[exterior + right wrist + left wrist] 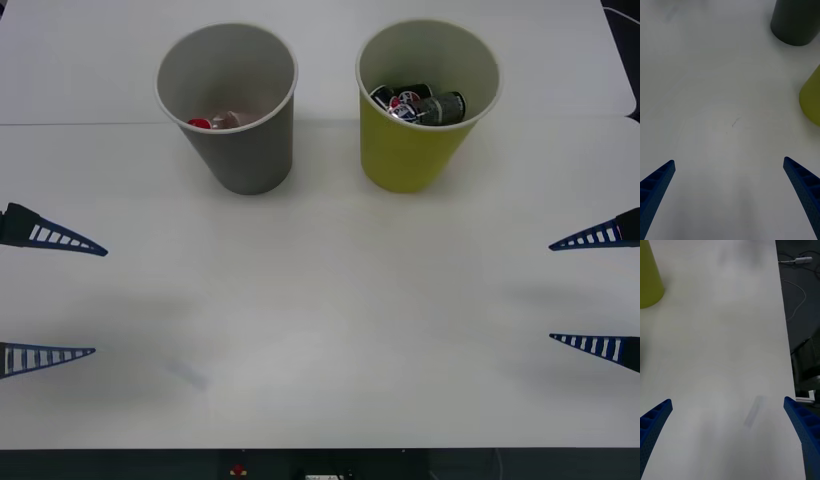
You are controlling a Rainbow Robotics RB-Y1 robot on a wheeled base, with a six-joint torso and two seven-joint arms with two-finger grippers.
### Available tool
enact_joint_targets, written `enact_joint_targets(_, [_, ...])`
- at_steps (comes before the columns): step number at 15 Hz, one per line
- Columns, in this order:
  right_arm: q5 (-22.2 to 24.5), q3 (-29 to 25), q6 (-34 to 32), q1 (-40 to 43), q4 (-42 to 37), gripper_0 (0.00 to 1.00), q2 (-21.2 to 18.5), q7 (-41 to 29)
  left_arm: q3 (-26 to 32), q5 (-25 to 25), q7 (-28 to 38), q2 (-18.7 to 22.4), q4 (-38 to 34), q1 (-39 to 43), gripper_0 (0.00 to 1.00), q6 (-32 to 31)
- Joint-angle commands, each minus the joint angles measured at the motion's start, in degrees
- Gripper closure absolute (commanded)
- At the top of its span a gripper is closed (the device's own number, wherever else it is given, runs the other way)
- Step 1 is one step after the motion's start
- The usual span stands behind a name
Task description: Put the can into the green bin and the plastic bottle into the gray bin
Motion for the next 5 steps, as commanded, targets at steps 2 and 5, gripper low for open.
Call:
enact_joint_targets(2, [0.0, 0.0, 0.0, 0.0, 0.0, 0.00, 0.0, 0.0, 0.0, 0.0, -0.2, -0.4, -0.2, 0.9, 0.00, -0.1])
enact_joint_targets(5, [0.0, 0.0, 0.0, 0.0, 0.0, 0.00, 0.0, 0.0, 0.0, 0.0, -0.2, -0.4, -0.2, 1.0, 0.00, 0.0])
